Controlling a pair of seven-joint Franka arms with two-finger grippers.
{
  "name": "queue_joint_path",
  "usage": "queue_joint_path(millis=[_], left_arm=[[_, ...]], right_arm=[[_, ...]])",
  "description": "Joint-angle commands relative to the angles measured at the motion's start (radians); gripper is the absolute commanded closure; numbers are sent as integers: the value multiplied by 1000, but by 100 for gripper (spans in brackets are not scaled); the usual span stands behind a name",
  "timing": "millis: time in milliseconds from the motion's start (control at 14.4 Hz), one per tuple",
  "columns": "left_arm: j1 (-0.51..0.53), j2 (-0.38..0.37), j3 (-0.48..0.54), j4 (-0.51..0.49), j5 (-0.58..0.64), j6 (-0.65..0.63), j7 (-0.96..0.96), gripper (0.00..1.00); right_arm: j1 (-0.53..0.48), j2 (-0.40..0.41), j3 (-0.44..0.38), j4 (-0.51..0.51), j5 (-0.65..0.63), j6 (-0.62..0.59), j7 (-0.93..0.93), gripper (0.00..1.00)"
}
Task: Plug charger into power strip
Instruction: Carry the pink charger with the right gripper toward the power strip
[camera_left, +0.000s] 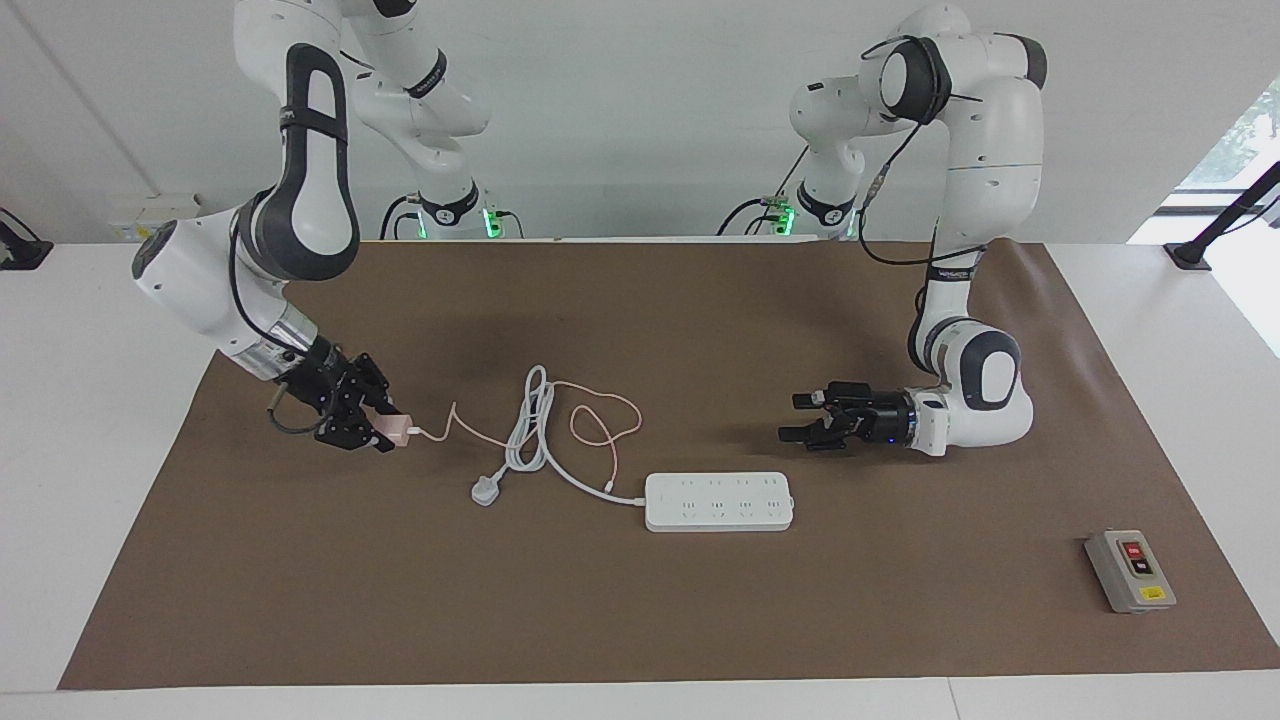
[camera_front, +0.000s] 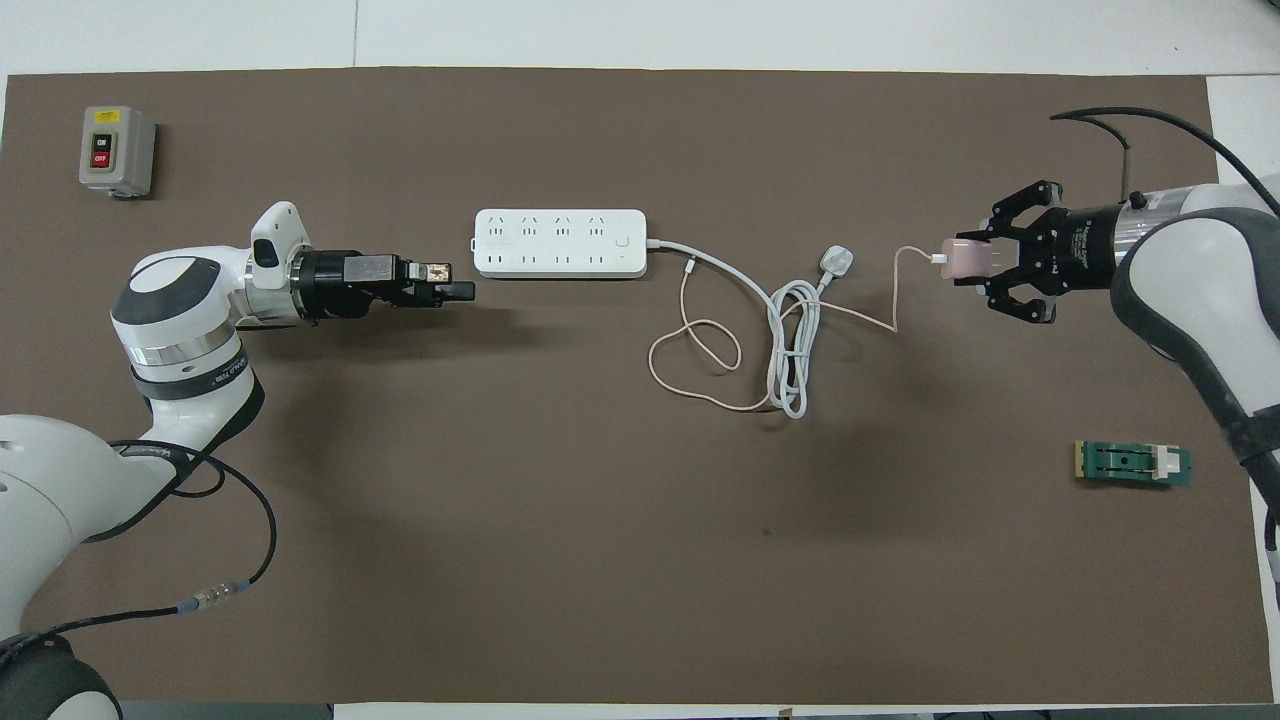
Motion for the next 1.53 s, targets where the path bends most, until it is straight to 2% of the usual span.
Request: queue_joint_path(millis=[0, 208, 486, 625, 1041, 1458], left_arm=[[-9, -8, 7, -6, -24, 7, 7, 0], [-14, -17, 7, 0, -24, 13, -52, 0], [-60, -87, 7, -3, -24, 78, -132, 0], [-65, -106, 8, -10, -24, 94, -201, 0], [-115, -138, 7, -6, -24, 145, -247, 0], [-158, -156, 5, -11, -22, 148, -247, 0]], right_arm=[[48, 1, 3, 55, 15, -49, 26, 100], [133, 7, 3, 104, 12, -66, 113, 100], [259, 13, 2, 135, -1, -57, 201, 100], [306, 15, 2, 139, -1, -31, 260, 100], [458, 29, 2, 139, -5, 92, 446, 100], [536, 47, 0, 142, -21, 135, 521, 100]])
